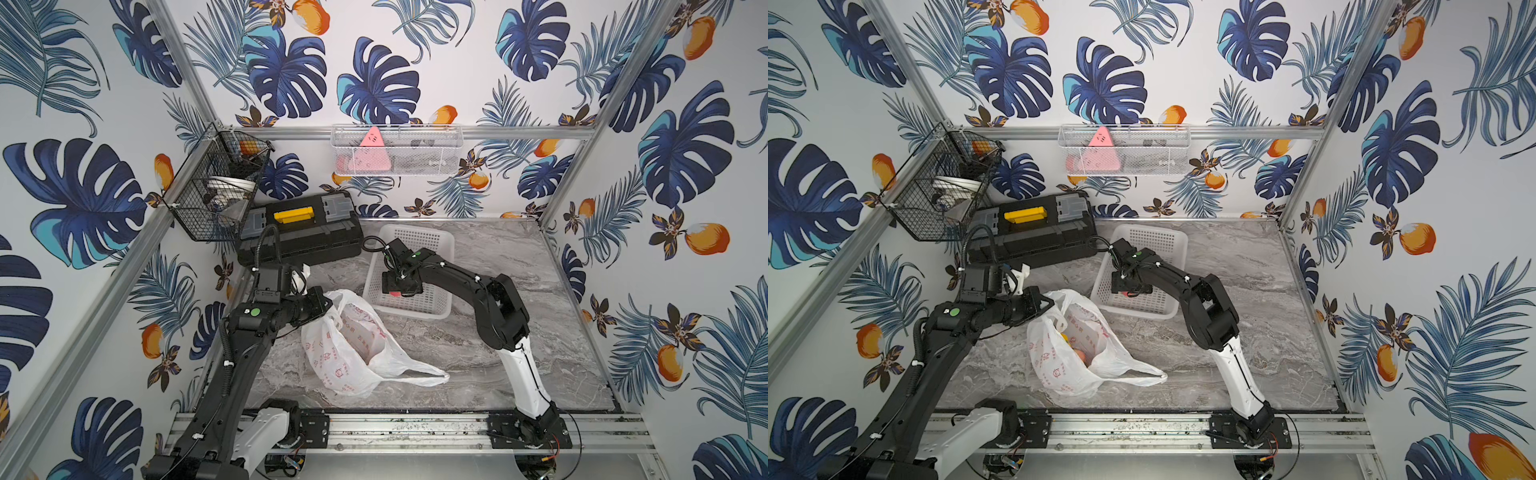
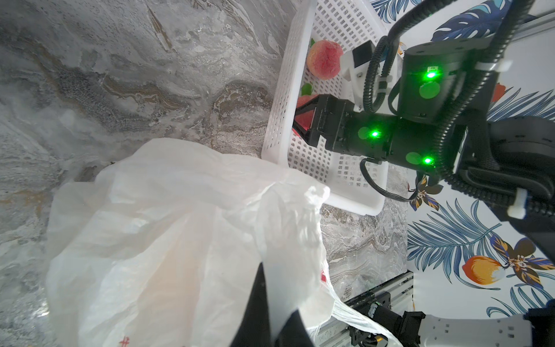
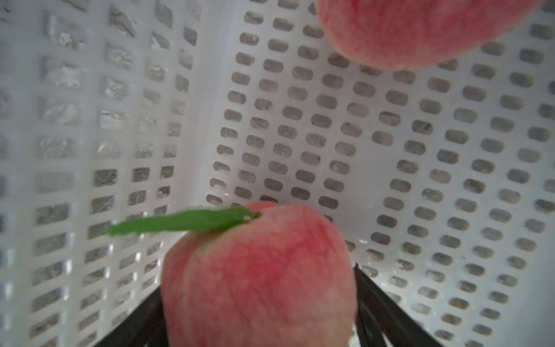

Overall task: Place the peach into a plastic bag & tie a knot
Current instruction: Pick up the peach from the basket, then place the peach in the plastic bag.

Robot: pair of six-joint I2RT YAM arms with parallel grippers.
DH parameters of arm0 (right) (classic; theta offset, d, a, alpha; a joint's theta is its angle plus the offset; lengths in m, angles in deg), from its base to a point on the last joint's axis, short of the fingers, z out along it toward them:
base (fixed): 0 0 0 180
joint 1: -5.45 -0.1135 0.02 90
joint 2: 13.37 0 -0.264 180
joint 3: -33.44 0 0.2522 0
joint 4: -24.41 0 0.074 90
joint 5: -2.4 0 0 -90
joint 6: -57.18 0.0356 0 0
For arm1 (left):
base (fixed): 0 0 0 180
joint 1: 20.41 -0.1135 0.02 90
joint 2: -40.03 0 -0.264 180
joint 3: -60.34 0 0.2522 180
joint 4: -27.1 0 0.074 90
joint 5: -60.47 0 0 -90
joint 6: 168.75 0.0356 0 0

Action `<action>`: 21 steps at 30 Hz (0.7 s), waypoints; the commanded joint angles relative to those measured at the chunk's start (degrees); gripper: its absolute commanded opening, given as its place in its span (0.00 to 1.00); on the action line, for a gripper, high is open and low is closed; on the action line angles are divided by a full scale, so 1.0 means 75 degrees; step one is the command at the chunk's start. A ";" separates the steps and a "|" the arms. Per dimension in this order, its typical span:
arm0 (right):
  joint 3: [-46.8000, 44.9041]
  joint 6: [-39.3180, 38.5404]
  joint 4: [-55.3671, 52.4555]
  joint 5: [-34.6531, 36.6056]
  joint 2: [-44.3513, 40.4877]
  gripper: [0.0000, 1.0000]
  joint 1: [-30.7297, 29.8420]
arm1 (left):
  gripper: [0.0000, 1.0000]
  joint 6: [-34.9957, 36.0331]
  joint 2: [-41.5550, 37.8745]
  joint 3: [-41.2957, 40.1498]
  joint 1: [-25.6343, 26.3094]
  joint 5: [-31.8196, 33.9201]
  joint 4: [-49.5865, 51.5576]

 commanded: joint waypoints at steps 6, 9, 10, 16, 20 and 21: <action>-0.0546 -0.0229 0.0690 -0.0237 -0.1027 0.56 0.0026 | 0.00 -0.0014 -0.0026 0.0039 0.0023 -0.0031 -0.0063; -0.0862 -0.0157 0.0552 -0.0603 -0.1696 0.49 -0.0007 | 0.00 -0.0033 0.0003 0.0071 0.0023 -0.0035 -0.0076; -0.0968 -0.0115 0.0439 -0.0824 -0.1889 0.49 -0.0049 | 0.00 -0.0037 -0.0002 0.0100 0.0023 -0.0039 -0.0076; -0.1997 0.0208 0.0432 -0.1980 -0.4172 0.51 -0.1313 | 0.00 -0.0026 0.0135 0.0318 0.0034 -0.0128 -0.0017; -0.2413 0.0773 0.0682 -0.2502 -0.4470 0.52 -0.2177 | 0.00 -0.0122 0.0173 0.0365 0.0058 -0.0270 -0.0131; -0.2532 0.0917 0.0825 -0.2619 -0.4385 0.53 -0.2308 | 0.00 -0.0129 0.0162 0.0387 0.0058 -0.0283 -0.0134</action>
